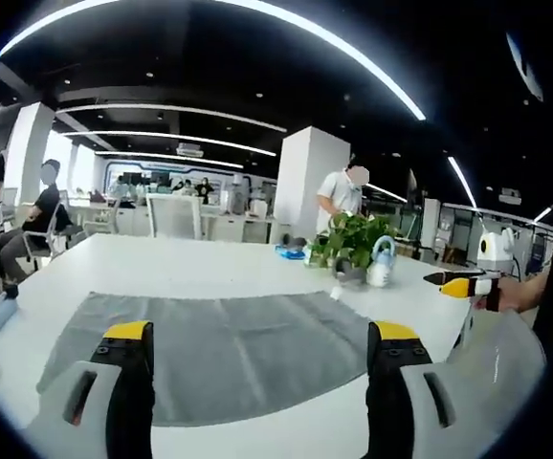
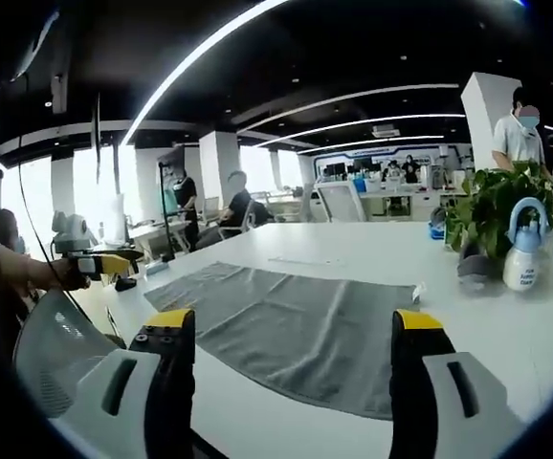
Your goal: Fold the towel on the table until its edges align and the towel forms a compact rectangular stack.
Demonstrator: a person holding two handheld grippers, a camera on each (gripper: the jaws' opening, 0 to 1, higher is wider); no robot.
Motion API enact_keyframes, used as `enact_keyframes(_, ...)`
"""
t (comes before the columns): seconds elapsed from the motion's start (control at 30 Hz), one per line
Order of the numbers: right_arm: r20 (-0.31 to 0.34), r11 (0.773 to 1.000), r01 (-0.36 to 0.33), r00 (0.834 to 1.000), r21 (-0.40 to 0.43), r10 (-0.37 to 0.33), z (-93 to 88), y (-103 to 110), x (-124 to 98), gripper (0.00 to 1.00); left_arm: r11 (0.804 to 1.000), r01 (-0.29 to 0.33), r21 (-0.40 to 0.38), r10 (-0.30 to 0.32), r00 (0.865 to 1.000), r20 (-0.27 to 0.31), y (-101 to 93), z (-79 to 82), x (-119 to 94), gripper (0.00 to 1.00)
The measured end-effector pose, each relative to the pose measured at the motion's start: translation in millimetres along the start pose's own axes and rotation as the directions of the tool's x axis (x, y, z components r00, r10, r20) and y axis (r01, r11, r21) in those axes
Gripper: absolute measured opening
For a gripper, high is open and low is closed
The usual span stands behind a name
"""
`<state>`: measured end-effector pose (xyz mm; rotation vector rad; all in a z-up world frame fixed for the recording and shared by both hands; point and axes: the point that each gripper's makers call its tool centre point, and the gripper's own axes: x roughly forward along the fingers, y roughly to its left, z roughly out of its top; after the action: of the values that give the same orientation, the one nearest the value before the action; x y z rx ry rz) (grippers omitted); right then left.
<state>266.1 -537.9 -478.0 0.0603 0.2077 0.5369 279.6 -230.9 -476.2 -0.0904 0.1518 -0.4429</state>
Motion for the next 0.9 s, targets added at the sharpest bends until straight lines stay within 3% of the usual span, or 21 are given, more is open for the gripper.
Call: enact_keyframes(0.9,-0.027,1.0,0.008,1.0,0.013,-0.008,-6.2,-4.1,-0.4,0.78,1.0,-0.008,-0.012,0.008,1.0,-0.019,-3.0,1.7,1.4,0.95)
